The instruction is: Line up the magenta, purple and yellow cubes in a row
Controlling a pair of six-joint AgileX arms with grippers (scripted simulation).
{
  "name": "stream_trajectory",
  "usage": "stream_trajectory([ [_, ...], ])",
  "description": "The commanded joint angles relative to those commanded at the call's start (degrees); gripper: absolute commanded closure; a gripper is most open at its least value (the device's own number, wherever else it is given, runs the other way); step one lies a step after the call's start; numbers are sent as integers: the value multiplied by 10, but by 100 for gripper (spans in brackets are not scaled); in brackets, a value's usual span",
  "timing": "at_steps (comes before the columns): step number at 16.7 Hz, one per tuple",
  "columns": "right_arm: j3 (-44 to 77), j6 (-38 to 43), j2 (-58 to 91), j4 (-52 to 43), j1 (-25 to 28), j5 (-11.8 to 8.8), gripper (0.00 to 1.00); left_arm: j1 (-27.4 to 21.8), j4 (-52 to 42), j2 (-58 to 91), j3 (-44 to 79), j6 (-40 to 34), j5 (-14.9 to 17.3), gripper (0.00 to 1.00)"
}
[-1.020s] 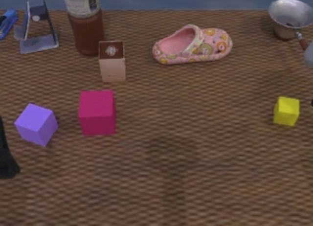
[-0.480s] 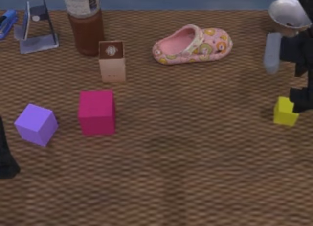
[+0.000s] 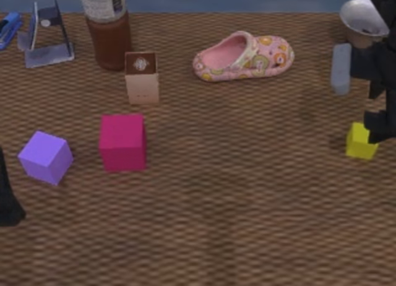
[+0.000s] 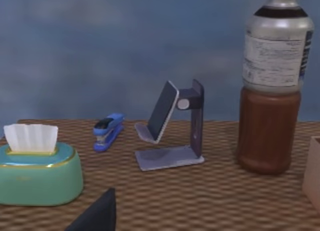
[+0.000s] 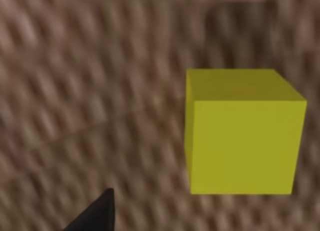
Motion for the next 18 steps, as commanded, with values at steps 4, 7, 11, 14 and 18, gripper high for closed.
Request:
stream_trajectory([
  [4, -43, 0, 24, 66, 3, 0, 0, 0, 0, 0, 0, 0, 0, 0],
  [7, -88, 1, 50, 143, 3, 0, 0, 0, 0, 0, 0, 0, 0, 0],
  [11, -110, 1, 64, 173, 4, 0, 0, 0, 0, 0, 0, 0, 0, 0],
  [14, -110, 1, 64, 173, 4, 0, 8, 0, 0, 0, 0, 0, 0, 0],
  [18, -110, 1, 64, 173, 4, 0, 38, 0, 0, 0, 0, 0, 0, 0],
])
